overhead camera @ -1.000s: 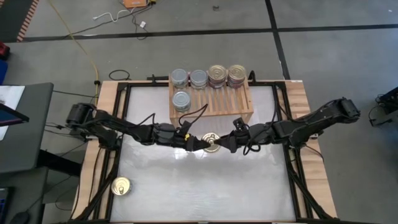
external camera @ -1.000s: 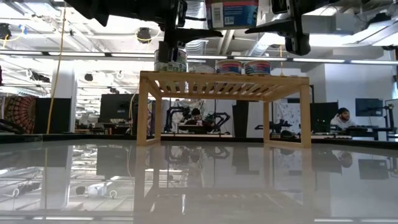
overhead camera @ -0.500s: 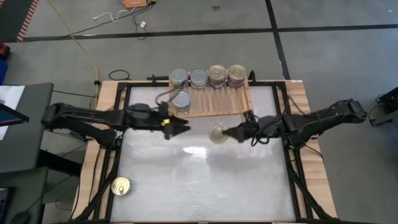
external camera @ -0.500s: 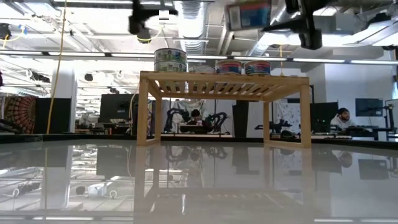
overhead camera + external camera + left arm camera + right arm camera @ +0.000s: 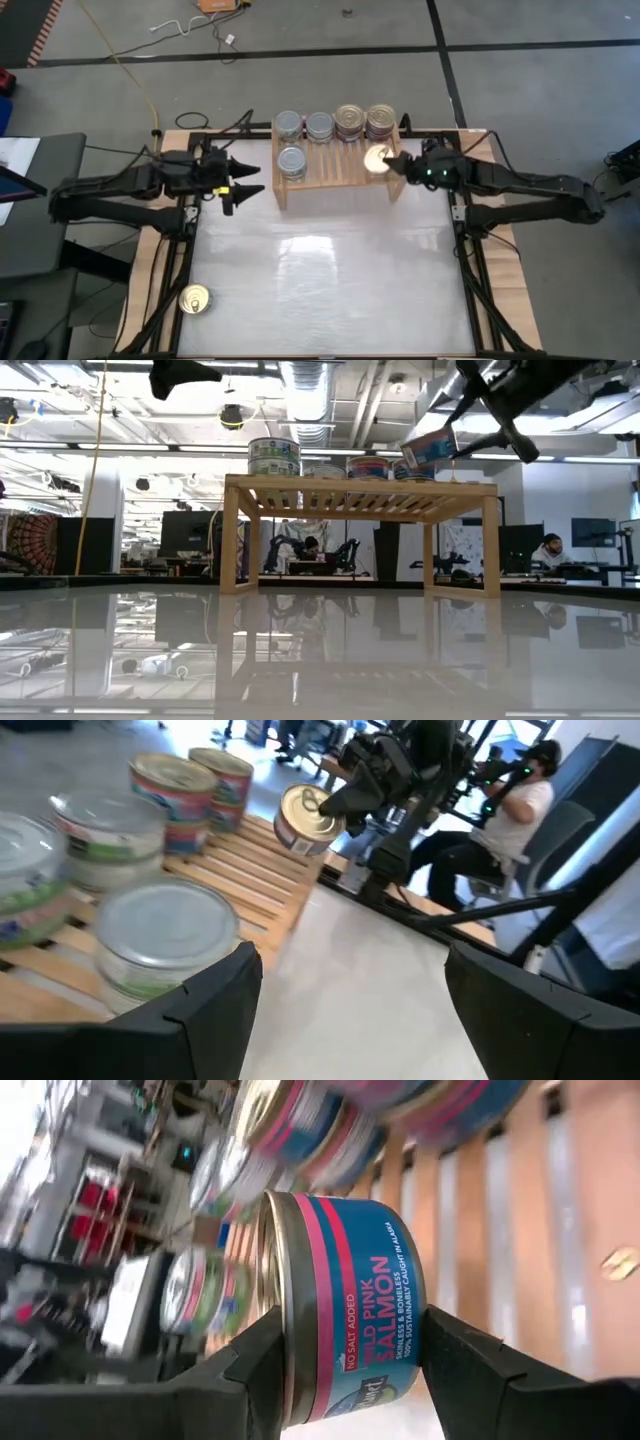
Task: Stack canned seafood by type on shelf
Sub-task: Put the blue tuna can on the shelf
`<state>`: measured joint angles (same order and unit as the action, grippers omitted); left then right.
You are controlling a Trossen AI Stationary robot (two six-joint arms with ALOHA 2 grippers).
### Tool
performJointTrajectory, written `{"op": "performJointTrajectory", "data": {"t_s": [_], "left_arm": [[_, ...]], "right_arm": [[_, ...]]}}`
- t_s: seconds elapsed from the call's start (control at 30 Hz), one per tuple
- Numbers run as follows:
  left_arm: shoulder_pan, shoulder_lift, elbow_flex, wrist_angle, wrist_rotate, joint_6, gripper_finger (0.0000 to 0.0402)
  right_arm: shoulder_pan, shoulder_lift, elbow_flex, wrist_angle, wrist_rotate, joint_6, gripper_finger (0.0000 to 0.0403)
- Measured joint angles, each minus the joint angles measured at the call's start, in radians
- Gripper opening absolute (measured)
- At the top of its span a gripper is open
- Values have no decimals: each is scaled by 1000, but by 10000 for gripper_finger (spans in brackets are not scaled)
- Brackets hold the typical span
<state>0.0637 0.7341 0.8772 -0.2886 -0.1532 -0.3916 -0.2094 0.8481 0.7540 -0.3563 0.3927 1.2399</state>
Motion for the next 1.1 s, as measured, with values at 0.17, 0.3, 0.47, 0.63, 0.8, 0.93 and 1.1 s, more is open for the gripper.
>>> {"op": "performJointTrajectory", "data": {"t_s": [0.17,0.3,0.47,0.63,0.8,0.93,1.1], "left_arm": [[35,-15,0,-2,0,60,302],[52,-14,0,-5,1,97,302],[65,-14,0,-12,3,123,302],[70,-14,0,-12,7,124,302],[70,-14,0,-12,7,138,302],[70,-14,0,-12,7,141,302],[70,-14,0,-12,7,142,302]], "right_arm": [[-117,12,0,-18,-59,-7,214],[-145,46,0,-42,-77,-8,217],[-162,75,2,-29,-81,-6,239],[-177,68,2,-40,-82,-16,247],[-195,65,2,-50,-81,-18,248],[-206,66,2,-73,-80,-18,248],[-206,66,2,-73,-80,-18,248]]}}
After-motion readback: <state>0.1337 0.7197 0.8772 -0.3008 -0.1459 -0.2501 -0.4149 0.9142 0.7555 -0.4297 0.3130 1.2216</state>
